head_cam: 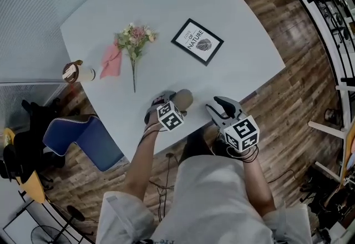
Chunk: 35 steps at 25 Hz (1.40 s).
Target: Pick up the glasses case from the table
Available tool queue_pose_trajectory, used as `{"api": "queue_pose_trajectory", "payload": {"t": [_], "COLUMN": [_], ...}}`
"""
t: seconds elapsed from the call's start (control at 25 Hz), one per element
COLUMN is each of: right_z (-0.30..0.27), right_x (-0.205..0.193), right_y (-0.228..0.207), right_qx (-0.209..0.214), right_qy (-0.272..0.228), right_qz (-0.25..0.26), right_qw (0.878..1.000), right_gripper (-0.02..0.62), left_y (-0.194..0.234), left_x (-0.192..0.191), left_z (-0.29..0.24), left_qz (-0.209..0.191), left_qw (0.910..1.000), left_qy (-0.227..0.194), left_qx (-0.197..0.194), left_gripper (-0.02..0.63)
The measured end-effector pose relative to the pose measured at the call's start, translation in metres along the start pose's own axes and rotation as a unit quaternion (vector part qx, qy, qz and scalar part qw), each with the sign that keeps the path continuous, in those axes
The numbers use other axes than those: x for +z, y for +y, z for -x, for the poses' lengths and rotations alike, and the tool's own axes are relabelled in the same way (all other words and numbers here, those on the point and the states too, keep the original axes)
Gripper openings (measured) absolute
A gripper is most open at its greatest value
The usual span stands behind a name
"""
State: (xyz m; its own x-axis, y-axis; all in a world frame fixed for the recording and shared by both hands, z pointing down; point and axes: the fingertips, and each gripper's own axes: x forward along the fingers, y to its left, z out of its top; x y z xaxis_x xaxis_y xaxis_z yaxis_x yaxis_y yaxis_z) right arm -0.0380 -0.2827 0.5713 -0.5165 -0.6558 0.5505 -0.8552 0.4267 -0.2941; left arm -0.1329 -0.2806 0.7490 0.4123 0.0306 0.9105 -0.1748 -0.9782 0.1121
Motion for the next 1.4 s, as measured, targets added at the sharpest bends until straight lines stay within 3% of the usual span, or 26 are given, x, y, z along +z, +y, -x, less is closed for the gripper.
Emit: {"api": "queue_pose_trajectory", "payload": {"t": [0.32, 0.76, 1.12, 1.4], "right_z": [0.02, 0.039, 0.051, 0.059], "right_x": [-0.008, -0.016, -0.02, -0.018], "right_y": [-0.014, -0.012, -0.005, 0.007], "right_qx": [-0.019, -0.011, 0.008, 0.031], "right_qy": [-0.011, -0.023, -0.031, -0.04], "right_qz": [-0.019, -0.019, -0.012, 0.0], "right_qw": [1.0, 0.999, 0.999, 0.999], "right_gripper": [0.147, 0.146, 0.146, 0.146], "left_y": [0.0, -0.012, -0.012, -0.016], "left_x": [0.001, 0.009, 0.03, 0.042], "left_z": [-0.002, 0.003, 0.029, 0.061], "left_qz": [-0.012, -0.007, 0.029, 0.081], "left_qw": [0.9997, 0.9989, 0.9932, 0.9811], "left_qy": [0.008, 0.007, -0.045, -0.099], "left_qx": [0.022, 0.046, 0.104, 0.145], "left_gripper": [0.391, 0.391, 0.391, 0.391]}}
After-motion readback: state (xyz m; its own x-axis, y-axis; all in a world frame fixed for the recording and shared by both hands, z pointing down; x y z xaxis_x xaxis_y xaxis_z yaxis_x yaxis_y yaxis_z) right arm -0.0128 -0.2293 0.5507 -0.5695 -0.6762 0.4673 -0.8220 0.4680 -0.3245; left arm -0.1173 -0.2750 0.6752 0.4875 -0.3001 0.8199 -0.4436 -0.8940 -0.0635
